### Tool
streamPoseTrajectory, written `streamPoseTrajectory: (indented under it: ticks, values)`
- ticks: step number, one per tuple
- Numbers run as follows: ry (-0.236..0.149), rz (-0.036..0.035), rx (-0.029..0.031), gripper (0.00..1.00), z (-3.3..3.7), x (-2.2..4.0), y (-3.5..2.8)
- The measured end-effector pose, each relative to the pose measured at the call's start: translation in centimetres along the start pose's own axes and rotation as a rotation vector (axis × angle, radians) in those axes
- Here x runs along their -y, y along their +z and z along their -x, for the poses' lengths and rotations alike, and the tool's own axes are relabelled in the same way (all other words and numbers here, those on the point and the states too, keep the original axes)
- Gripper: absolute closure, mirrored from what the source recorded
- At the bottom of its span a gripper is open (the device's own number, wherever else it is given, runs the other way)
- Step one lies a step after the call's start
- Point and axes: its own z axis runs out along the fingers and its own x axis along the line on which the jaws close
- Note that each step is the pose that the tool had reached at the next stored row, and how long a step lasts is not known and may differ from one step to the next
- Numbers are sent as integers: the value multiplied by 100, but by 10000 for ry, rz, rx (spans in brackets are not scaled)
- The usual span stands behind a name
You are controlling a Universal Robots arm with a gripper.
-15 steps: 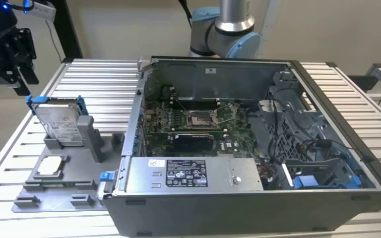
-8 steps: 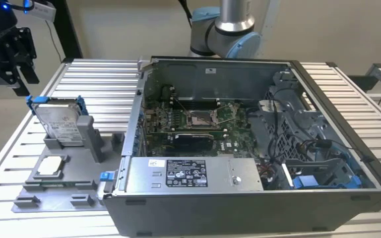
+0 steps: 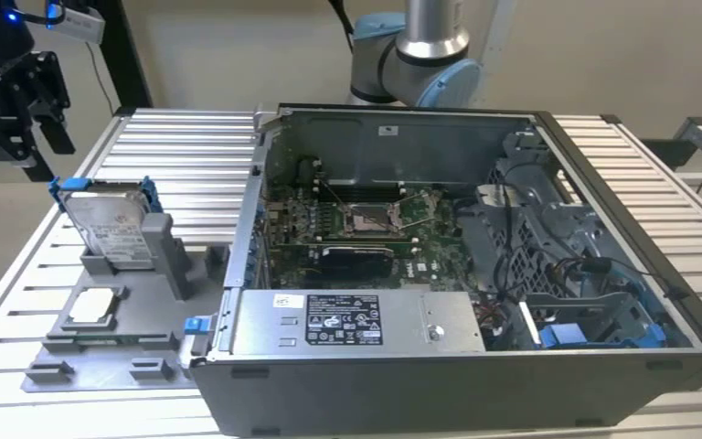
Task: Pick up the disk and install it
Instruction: 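Pick up the disk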
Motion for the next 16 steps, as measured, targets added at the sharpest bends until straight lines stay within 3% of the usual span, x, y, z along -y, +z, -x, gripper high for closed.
streamPoseTrajectory:
  ticks: [5, 9, 16]
  values:
    - [-37, -6, 1, 0, 4, 12, 90]
    - [-144, -57, 3, 0, 13, 23, 158]
    - [-300, -135, 10, 0, 98, 34, 276]
